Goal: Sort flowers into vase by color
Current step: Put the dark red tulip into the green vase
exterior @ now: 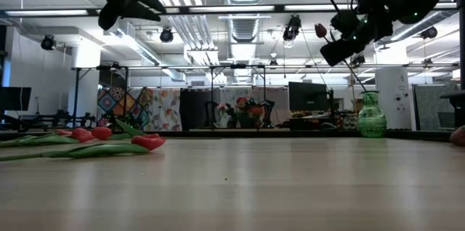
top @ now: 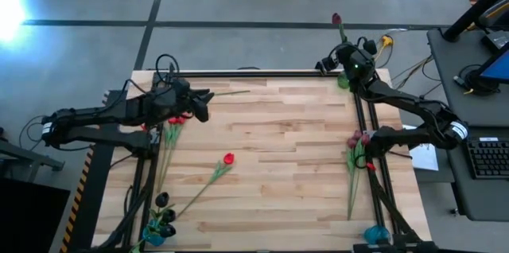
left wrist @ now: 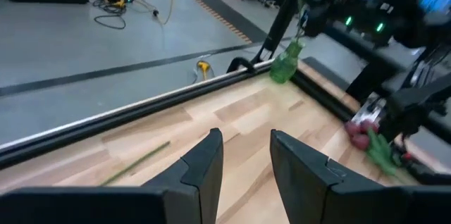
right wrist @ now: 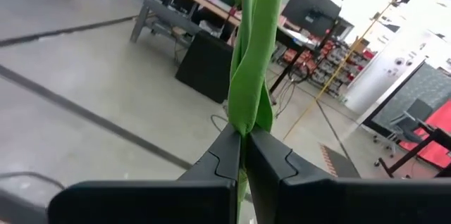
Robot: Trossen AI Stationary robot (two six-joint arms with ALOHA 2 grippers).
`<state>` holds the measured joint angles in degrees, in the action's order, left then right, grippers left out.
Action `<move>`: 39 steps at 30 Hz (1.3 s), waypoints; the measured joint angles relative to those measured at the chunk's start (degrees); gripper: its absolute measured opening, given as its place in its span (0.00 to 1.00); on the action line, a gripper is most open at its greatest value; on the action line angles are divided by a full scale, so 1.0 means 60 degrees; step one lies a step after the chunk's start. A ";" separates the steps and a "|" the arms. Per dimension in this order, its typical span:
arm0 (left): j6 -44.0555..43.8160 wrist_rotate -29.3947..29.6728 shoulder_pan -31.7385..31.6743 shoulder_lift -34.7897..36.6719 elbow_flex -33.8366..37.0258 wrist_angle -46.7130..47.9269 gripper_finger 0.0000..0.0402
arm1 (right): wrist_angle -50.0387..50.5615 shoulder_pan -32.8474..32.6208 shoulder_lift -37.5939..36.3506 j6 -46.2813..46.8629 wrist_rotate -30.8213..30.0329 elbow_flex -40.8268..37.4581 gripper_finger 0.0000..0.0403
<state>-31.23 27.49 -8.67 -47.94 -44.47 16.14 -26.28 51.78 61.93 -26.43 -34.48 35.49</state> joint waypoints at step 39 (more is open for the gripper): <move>0.0330 0.0000 0.0000 -0.0121 -0.2545 0.3067 0.27 | 0.9421 -0.0023 0.0024 0.3025 0.1451 0.3201 0.39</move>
<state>-29.26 27.49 -8.67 -48.66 -59.75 34.54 30.25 51.65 62.08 -8.28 -25.77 54.70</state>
